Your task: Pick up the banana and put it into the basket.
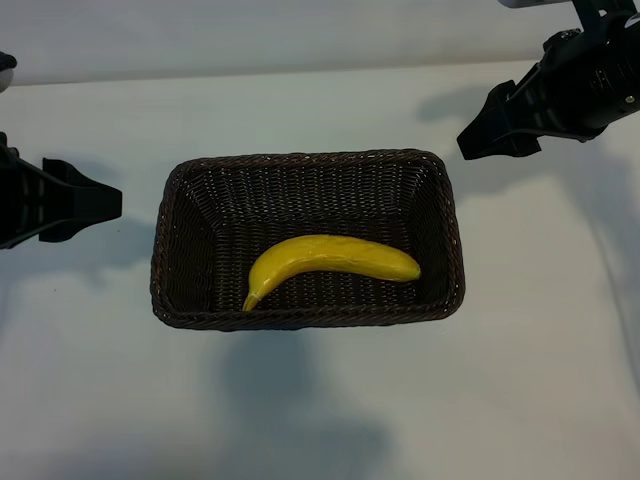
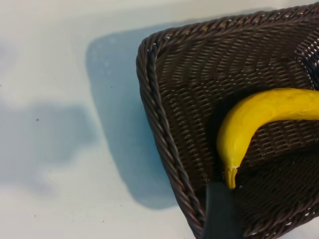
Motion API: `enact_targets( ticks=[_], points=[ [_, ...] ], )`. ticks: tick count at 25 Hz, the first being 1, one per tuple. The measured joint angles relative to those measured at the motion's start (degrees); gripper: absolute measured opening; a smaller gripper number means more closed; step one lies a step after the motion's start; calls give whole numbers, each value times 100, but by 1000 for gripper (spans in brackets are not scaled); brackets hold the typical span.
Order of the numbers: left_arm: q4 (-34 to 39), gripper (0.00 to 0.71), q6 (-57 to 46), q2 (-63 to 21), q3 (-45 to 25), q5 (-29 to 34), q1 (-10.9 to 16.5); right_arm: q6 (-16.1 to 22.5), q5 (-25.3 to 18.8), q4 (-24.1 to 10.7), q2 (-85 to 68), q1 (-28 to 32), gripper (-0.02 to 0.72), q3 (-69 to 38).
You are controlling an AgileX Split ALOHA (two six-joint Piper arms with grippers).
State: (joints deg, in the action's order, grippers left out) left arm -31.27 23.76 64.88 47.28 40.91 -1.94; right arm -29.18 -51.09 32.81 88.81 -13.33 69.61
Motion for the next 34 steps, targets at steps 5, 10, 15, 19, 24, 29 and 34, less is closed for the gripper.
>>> enact_targets(
  ticks=[5,10,15,19,24,29,34],
  points=[
    [-7,498,0,0,0,0,0,0,-95,6,0,1,624,0],
    [-12,498,0,0,0,6,0,0,-158,6,-12,1,613,0],
    [-12,498,0,0,0,18,0,0,-158,10,-23,1,605,0],
    [-12,498,0,0,0,29,0,0,-153,10,-23,1,605,0],
    [-12,498,0,0,0,40,0,0,-147,10,-23,1,605,0],
    [-12,498,0,0,0,40,0,0,-147,10,-23,1,605,0],
    [-12,498,0,0,0,40,0,0,-100,10,-23,1,605,0]
  ],
)
